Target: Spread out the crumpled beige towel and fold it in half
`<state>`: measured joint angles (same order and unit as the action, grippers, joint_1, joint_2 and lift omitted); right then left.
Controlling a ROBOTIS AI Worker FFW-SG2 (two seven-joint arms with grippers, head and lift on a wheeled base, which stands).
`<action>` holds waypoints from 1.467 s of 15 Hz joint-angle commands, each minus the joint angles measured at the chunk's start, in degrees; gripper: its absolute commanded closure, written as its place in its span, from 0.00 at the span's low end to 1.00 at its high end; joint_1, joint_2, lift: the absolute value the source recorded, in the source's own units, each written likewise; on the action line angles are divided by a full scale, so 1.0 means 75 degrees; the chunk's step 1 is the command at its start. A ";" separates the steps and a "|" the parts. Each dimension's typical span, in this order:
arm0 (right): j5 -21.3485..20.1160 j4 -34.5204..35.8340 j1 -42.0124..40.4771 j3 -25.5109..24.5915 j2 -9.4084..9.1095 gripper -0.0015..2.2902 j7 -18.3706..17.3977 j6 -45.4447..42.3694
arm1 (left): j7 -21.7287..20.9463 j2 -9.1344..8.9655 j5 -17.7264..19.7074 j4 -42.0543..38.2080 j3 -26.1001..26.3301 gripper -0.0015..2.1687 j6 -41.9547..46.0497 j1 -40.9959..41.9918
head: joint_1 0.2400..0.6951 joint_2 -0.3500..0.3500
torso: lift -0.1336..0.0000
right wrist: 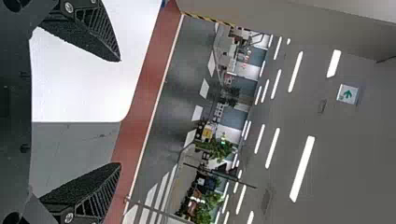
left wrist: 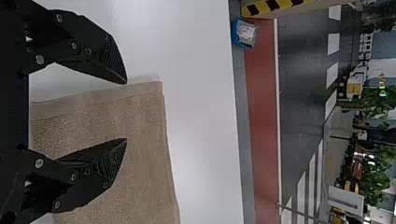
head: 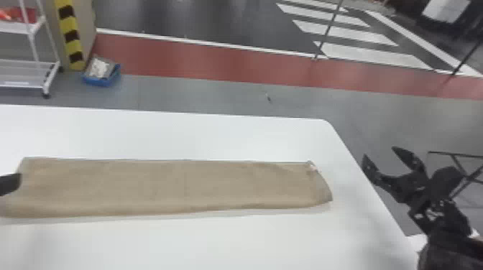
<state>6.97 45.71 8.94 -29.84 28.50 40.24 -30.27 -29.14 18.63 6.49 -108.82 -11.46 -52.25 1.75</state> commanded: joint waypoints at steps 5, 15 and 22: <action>-0.0390 0.1429 0.0672 0.0288 -0.0202 0.04 0.1690 0.6141 | 0.0241 -0.0058 0.0553 0.0728 0.0087 0.07 0.0971 -0.0421 | 1.00 0.18 | 0.07; -0.1058 0.3199 0.0402 0.0299 -0.0331 0.06 0.2018 0.8391 | 0.0312 -0.0046 0.0249 0.0869 0.0298 0.07 -0.1349 -0.1019 | 1.00 0.23 | 0.07; -0.1468 0.3972 0.0250 0.0299 -0.0366 0.08 0.2358 0.9047 | 0.0300 -0.0046 0.0249 0.0869 0.0298 0.07 -0.1443 -0.1101 | 1.00 0.24 | 0.07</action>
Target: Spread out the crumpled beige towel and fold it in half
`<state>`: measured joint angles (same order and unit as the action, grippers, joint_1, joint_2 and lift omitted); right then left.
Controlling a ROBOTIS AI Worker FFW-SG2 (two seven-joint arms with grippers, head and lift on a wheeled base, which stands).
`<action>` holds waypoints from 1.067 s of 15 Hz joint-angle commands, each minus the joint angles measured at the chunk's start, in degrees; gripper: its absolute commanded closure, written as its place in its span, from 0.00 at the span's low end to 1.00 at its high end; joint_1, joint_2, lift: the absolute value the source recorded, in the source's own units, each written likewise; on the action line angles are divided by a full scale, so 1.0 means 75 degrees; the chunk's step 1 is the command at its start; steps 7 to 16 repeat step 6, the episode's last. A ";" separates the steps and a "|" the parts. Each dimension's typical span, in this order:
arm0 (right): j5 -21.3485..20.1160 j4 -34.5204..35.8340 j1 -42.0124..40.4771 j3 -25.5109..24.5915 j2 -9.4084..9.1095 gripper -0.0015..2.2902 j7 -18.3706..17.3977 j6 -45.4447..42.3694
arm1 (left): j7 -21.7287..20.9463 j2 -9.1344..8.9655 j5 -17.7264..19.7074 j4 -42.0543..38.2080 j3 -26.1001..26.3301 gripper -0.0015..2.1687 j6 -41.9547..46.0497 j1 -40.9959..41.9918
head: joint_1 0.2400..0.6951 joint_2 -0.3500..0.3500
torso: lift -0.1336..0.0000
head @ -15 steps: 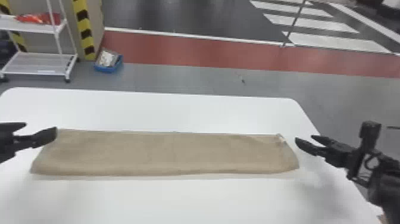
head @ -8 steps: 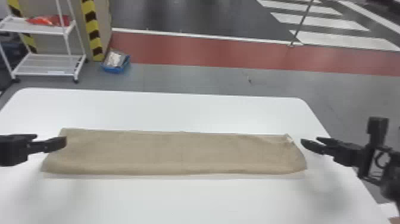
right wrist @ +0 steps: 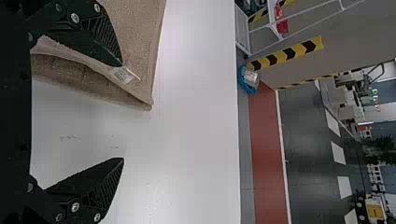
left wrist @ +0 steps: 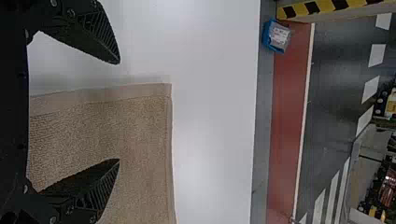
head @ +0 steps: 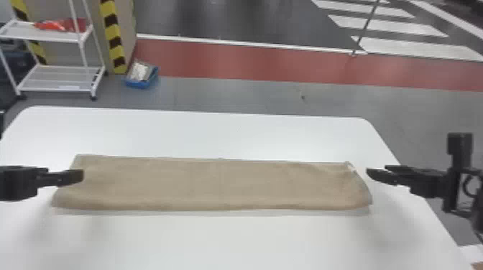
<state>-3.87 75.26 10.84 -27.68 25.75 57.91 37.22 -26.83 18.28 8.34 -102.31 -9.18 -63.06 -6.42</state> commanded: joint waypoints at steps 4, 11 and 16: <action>-0.0082 0.0031 0.0031 0.0023 0.0000 0.09 0.0013 0.0118 | -0.0008 0.0012 0.0002 0.0000 -0.0006 0.07 0.0000 -0.0023 | 1.00 0.24 | 0.07; -0.0105 0.0031 0.0031 0.0023 0.0000 0.09 0.0013 0.0118 | -0.0020 0.0023 0.0002 0.0000 -0.0006 0.07 0.0000 -0.0023 | 1.00 0.24 | 0.07; -0.0105 0.0031 0.0031 0.0023 0.0000 0.09 0.0013 0.0118 | -0.0020 0.0023 0.0002 0.0000 -0.0006 0.07 0.0000 -0.0023 | 1.00 0.24 | 0.07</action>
